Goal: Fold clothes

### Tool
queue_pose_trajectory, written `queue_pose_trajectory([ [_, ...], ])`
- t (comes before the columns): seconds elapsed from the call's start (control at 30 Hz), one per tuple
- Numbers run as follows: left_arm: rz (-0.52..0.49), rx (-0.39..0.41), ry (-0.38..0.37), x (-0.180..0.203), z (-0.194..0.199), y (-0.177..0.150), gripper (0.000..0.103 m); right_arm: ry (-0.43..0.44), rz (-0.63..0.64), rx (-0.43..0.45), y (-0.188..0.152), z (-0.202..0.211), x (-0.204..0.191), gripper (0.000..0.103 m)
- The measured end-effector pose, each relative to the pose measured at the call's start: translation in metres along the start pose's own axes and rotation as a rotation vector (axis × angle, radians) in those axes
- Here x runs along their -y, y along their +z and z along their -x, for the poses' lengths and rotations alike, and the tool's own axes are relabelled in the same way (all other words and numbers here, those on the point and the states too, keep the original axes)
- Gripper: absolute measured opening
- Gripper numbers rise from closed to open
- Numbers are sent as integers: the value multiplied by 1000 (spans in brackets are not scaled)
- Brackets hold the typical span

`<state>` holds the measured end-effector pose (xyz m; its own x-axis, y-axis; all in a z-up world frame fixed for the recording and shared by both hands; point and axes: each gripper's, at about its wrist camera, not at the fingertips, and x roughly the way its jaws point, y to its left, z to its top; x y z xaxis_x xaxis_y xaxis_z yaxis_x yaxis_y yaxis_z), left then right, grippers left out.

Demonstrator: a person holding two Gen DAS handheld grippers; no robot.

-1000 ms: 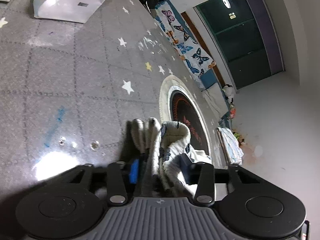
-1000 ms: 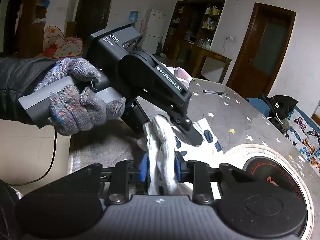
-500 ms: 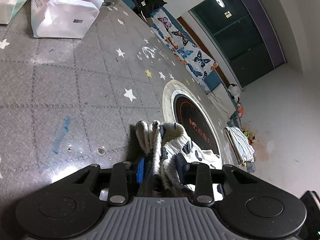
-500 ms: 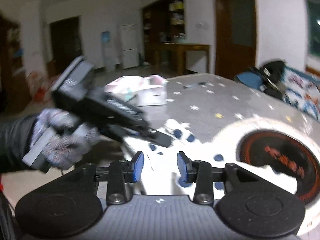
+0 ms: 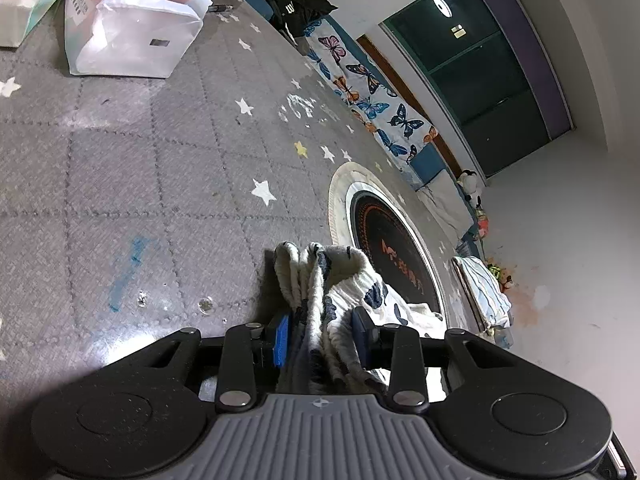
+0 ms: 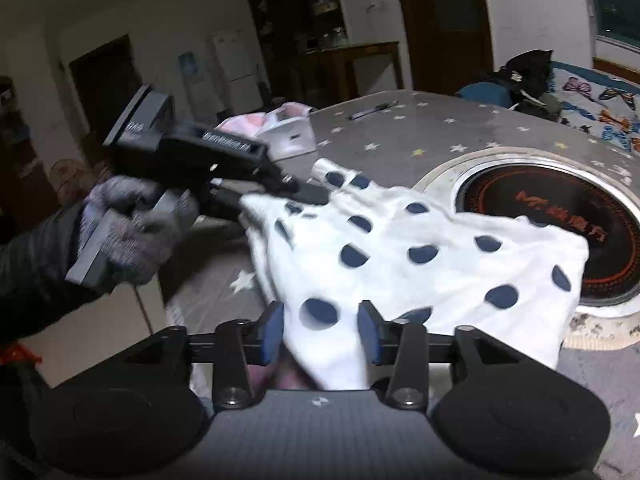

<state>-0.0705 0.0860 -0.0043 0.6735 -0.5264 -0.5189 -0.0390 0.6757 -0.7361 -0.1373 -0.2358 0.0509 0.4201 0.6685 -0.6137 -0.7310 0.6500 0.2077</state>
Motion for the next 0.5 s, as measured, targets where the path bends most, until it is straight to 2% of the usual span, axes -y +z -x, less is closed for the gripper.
queue_pose_trajectory([
  [0.3, -33, 10, 24, 5, 1, -1, 36, -14, -141, 113, 10, 21, 30, 46],
  [0.5, -79, 25, 56, 12, 0, -3, 37, -121, -215, 113, 8, 14, 54, 46],
])
